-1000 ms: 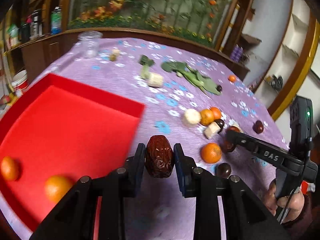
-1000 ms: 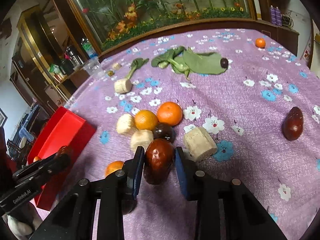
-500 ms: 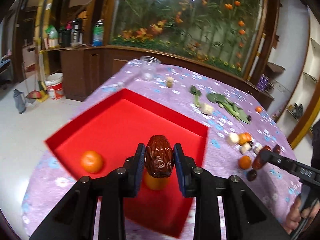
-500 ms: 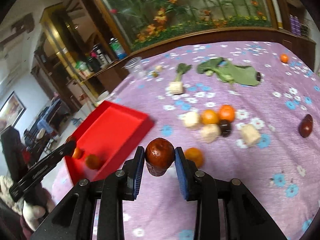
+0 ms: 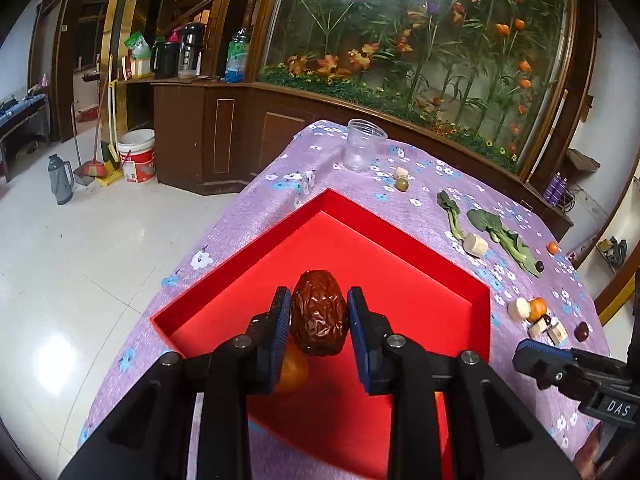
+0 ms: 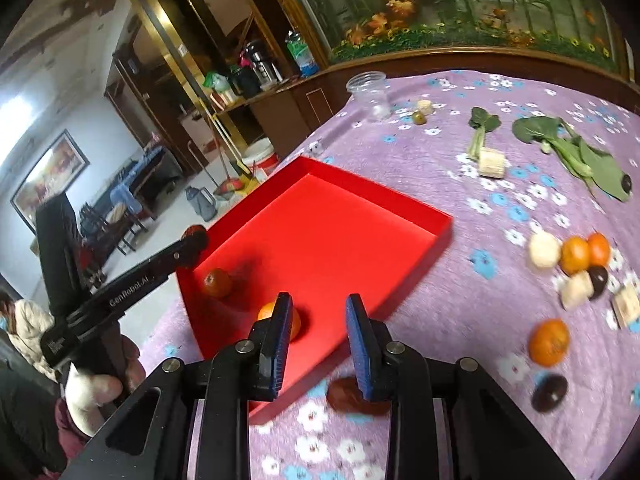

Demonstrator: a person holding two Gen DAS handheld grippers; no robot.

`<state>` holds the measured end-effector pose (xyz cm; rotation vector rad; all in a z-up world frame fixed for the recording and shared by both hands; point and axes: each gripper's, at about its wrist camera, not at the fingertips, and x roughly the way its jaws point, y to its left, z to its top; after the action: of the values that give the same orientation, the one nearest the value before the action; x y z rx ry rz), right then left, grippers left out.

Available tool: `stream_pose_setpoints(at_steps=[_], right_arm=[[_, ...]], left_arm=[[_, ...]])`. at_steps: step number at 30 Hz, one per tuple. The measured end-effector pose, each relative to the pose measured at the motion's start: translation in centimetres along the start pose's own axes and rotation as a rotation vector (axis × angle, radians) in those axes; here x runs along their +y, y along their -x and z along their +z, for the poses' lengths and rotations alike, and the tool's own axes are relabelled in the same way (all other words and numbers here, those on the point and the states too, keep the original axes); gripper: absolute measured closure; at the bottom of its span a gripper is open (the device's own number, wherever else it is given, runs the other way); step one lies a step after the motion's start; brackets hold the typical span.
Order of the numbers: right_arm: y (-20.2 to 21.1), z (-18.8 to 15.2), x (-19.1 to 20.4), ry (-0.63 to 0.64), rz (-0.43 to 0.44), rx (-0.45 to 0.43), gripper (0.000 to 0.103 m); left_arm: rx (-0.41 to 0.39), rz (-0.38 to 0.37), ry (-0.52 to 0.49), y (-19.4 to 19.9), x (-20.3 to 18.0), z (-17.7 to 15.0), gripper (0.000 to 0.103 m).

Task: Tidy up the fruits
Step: 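Carry the date into the red tray and open the left gripper, then lower the held red date into the tray and open the right gripper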

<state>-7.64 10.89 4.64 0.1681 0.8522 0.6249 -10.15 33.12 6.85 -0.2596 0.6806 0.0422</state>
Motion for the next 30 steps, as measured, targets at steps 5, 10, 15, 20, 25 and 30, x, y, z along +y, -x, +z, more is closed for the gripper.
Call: stream_pose_setpoints(at_steps=[5,10,15,20,25,30], right_arm=[[0.1,-1.5,-0.7,0.069,-0.003,0.060,0.072],[-0.7,-3.8,-1.1,0.177,-0.044,0.125,0.071],[-2.8,-4.4,0.3,0.335,-0.128,0.159,0.060],[-3.1,-5.0,0.0,0.365,-0.146,0.159,0.059],[-2.1,-5.7,0.0,0.372,-0.160,0.156,0.061],[-0.2,-4.6,-1.4,0.274,-0.156,0.106,0.071]], left_arm=[[0.047,0.010,-0.011,-2.0,0.2,0.1,0.075],[0.070,-0.004,0.023,-3.0,0.5,0.0,0.070],[0.048,-0.014,0.043,-1.6,0.2,0.1,0.058],[0.018,-0.026,0.074,0.3,0.3,0.0,0.052],[0.005,-0.044,0.096,1.4,0.4,-0.7,0.052],[-0.003,-0.055,0.112,2.2,0.9,-1.2,0.052]])
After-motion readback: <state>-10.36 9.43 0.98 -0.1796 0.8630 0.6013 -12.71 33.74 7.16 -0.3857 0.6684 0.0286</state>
